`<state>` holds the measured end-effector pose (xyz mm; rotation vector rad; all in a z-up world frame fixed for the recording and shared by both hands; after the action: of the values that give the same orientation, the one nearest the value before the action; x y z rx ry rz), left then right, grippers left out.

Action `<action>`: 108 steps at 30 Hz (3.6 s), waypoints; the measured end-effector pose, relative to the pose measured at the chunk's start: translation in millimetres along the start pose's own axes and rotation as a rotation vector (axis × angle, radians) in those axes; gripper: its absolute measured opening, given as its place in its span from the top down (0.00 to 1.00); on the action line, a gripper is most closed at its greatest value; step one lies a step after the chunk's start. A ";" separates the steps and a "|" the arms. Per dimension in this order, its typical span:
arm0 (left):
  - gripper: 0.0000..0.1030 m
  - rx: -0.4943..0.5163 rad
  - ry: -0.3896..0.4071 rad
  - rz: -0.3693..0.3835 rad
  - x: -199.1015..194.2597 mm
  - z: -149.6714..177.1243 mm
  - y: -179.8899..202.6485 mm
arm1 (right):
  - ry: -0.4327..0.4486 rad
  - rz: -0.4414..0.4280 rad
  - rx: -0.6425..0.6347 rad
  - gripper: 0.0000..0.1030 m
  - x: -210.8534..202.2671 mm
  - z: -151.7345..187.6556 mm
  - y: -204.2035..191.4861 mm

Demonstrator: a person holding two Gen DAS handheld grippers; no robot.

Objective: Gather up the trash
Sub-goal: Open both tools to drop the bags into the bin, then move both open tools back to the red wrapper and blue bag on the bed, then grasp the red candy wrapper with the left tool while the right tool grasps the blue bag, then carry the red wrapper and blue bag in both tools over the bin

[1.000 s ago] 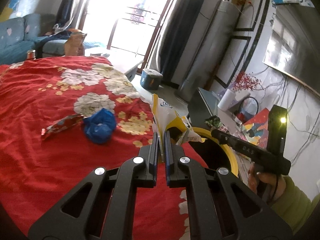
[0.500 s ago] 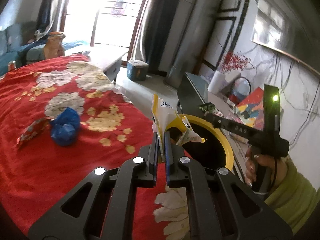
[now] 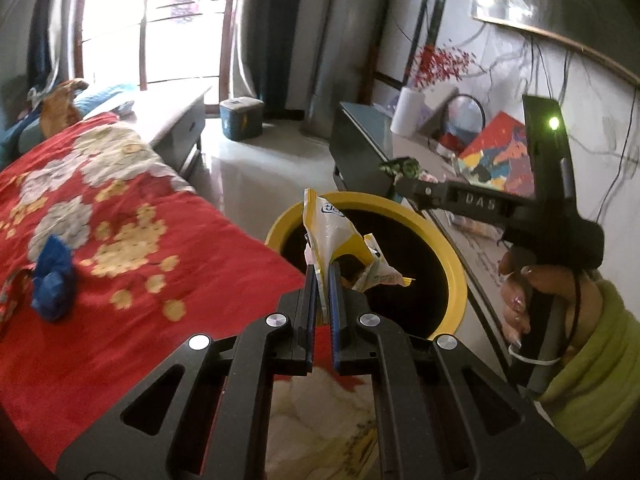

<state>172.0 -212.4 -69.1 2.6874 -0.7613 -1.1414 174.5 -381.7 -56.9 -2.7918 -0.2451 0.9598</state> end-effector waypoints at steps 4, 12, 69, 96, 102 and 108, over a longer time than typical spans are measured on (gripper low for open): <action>0.89 0.032 -0.007 0.012 11.5 0.2 9.6 | 0.010 0.021 0.028 0.54 -0.6 1.3 11.6; 0.31 -0.043 0.064 0.014 -0.5 -5.9 -7.2 | 0.004 0.054 0.052 0.39 2.5 8.0 21.6; 0.15 -0.376 0.249 -0.390 -133.7 -2.6 -248.7 | -0.154 -0.340 -0.419 0.37 80.9 6.6 -258.1; 0.71 -0.262 -0.031 -0.392 -61.3 -6.6 -278.3 | -0.237 -0.400 -0.300 0.89 121.3 14.7 -254.9; 0.83 -0.238 -0.034 -0.375 -60.2 -2.5 -263.3 | -0.214 -0.380 -0.286 0.89 106.9 19.5 -239.6; 0.86 -0.263 -0.040 -0.285 -58.8 2.3 -239.6 | -0.188 -0.363 -0.268 0.89 89.9 16.8 -221.1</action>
<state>231.8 24.3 -105.1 2.6084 -0.2141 -1.2568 212.6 -146.1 -74.1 -2.7362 -0.9337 1.1640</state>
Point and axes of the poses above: each gripper's, at about its wrist camera, not at the fingertips, and x roughly the way its jaws point, y to its right, z to its underside, the point moved 2 cm from there along x, roughly the way its jaws point, and after that the axes turned 12 degrees about -x, right-handed, at the moved point
